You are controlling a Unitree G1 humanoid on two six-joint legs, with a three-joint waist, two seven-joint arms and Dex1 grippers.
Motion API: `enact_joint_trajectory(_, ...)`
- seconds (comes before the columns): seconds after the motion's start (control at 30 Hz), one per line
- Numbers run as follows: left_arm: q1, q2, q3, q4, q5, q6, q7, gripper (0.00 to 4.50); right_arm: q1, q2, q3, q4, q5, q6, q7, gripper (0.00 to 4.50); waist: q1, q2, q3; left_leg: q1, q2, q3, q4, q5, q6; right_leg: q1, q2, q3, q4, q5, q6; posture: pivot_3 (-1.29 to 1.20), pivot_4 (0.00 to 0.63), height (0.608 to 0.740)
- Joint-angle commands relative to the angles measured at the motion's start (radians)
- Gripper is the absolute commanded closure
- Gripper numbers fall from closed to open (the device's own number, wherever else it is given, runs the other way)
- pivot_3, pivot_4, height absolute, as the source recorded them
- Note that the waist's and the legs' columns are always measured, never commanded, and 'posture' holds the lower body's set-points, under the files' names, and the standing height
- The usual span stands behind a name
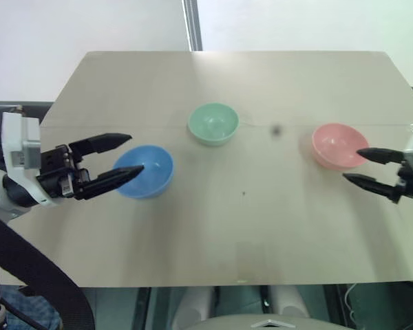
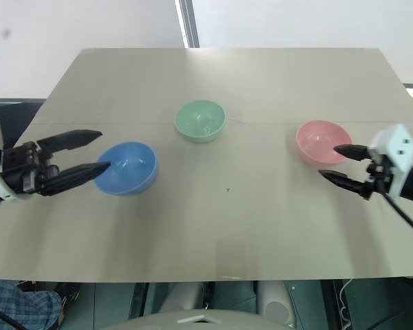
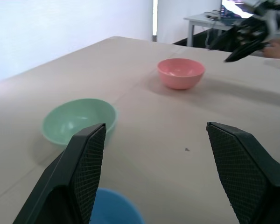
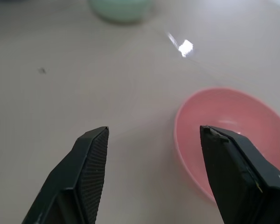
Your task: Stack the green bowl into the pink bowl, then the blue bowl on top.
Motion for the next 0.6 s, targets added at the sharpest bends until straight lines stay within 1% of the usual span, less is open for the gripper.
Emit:
enact_joint_trajectory(0.03,-0.028,0.024,-0.006,-0.029,-0.022,0.008,0.002,0.84,-0.168,-0.003,0.176,0.052,-0.140,0.062,-0.070,1.10,0.000,0.000,0.000,0.000,0.000,0.001,0.000,0.000,0.000,-0.001,0.000,0.000,0.000,0.000,0.000,0.00,0.150,0.740)
enact_joint_trajectory(0.13,-0.041,0.026,-0.015,-0.028,-0.023,0.015,0.002,0.84,-0.260,-0.004,0.281,0.101,-0.218,0.108,-0.082,1.10,0.000,0.000,0.000,-0.002,0.000,0.000,0.000,0.000,0.000,-0.002,0.000,0.000,-0.001,0.000,0.000,0.00,0.150,0.740)
enact_joint_trajectory(0.17,-0.044,0.026,-0.017,-0.027,-0.022,0.016,0.002,0.84,-0.301,-0.004,0.341,0.127,-0.271,0.120,-0.083,1.10,0.000,0.000,0.000,-0.003,0.000,0.000,0.000,0.000,0.000,-0.003,0.000,0.000,-0.001,0.000,0.000,0.00,0.150,0.740)
enact_joint_trajectory(0.27,-0.049,0.027,-0.018,-0.030,-0.020,0.019,0.002,0.84,-0.400,0.009,0.478,0.187,-0.385,0.146,-0.072,1.10,0.001,0.000,0.000,-0.011,-0.001,-0.001,0.002,0.000,0.000,-0.010,-0.001,-0.002,-0.001,0.000,0.000,0.00,0.150,0.740)
enact_joint_trajectory(0.5,-0.037,0.028,0.002,-0.044,-0.029,0.034,0.009,0.84,-0.486,0.041,0.611,0.265,-0.518,0.153,-0.038,1.10,-0.002,0.000,0.000,-0.016,-0.001,-0.001,0.001,0.000,0.000,-0.015,-0.001,-0.001,-0.001,0.000,0.000,0.00,0.150,0.740)
enact_joint_trajectory(0.53,-0.035,0.028,0.005,-0.048,-0.031,0.037,0.011,0.84,-0.496,0.050,0.616,0.282,-0.533,0.153,-0.044,1.60,-0.002,0.000,0.000,-0.015,-0.001,-0.001,0.001,0.000,0.000,-0.015,-0.001,-0.001,-0.001,0.000,0.000,0.00,0.150,0.740)
enact_joint_trajectory(0.57,-0.031,0.028,0.010,-0.052,-0.035,0.041,0.012,0.84,-0.505,0.057,0.620,0.296,-0.544,0.146,-0.042,1.87,-0.003,0.000,0.000,-0.015,-0.001,-0.001,0.002,0.000,0.000,-0.014,-0.001,-0.001,-0.001,0.000,0.000,0.00,0.150,0.740)
enact_joint_trajectory(0.6,-0.028,0.028,0.013,-0.056,-0.039,0.044,0.012,0.84,-0.510,0.062,0.622,0.307,-0.552,0.139,-0.036,2.43,-0.003,0.000,0.000,-0.015,-0.001,-0.001,0.002,0.000,0.000,-0.015,-0.001,-0.001,0.000,0.000,0.000,0.00,0.150,0.740)
